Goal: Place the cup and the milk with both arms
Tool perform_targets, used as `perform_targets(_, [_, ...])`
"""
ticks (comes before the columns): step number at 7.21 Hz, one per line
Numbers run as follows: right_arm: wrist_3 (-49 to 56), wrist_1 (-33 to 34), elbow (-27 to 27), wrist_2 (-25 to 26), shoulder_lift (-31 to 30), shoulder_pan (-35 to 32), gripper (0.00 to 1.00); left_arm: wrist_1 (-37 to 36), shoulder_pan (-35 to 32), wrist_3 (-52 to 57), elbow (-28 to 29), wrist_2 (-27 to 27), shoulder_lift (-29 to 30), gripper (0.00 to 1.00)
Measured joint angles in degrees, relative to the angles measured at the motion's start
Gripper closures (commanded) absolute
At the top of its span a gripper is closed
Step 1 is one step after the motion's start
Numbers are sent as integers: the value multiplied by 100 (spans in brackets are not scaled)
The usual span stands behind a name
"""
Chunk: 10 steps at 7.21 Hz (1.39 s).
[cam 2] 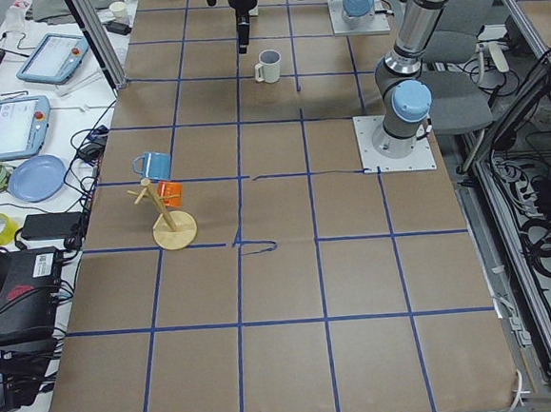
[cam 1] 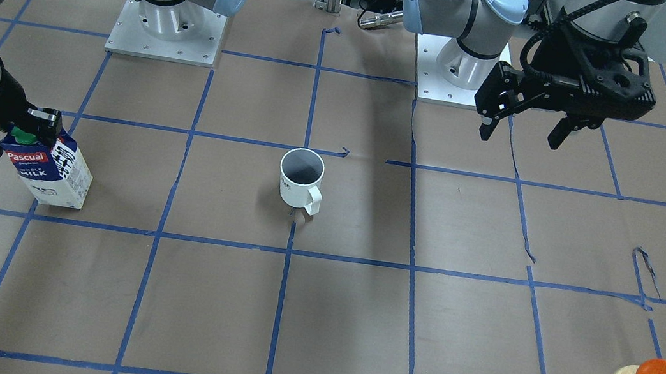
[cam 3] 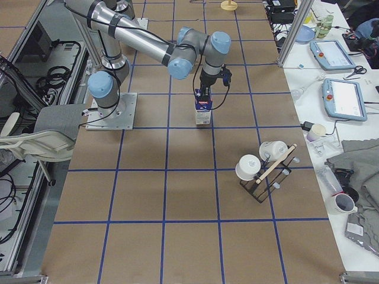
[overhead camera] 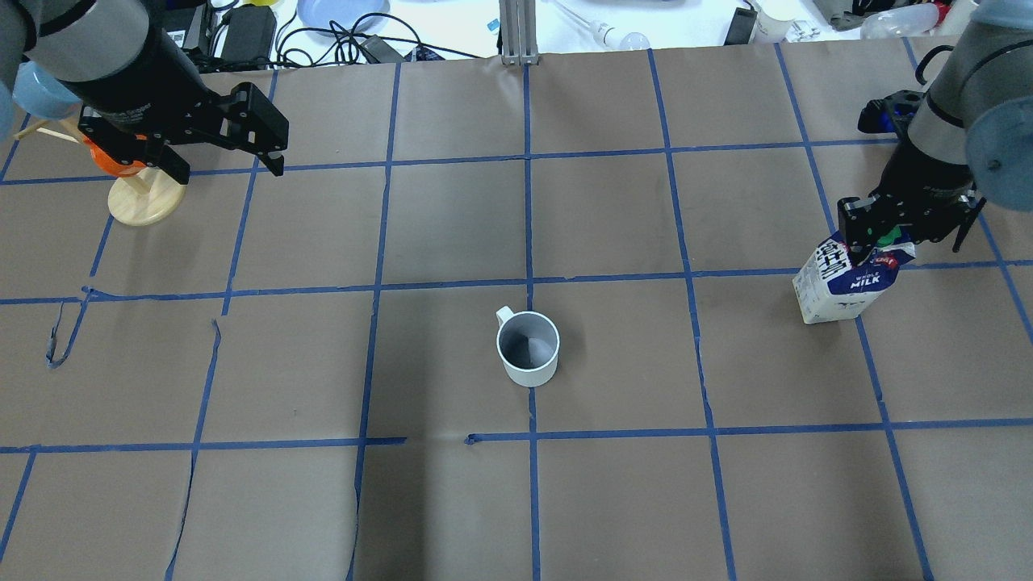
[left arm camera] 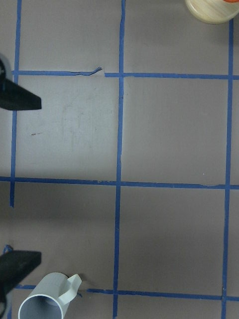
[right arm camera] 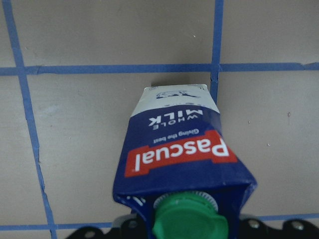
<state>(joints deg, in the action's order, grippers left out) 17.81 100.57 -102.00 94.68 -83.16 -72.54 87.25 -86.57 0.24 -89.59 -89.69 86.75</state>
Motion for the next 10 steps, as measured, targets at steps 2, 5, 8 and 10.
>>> perform_targets(2, [-333, -200, 169, -263, -47, -740, 70, -5, 0, -26, -16, -6, -19, 0])
perform_targets(5, [-2004, -422, 191, -733, -147, -2139, 70, -4, 0, -2, -13, -46, -32, 0])
perform_targets(8, [-3345, -358, 96, -873, -142, -3154, 70, -6, 0, 2, -15, -53, -44, 0])
perform_targets(10, [-3535, -143, -115, -884, -154, -3314, 67, -6, 0, -27, -21, -31, -35, 0])
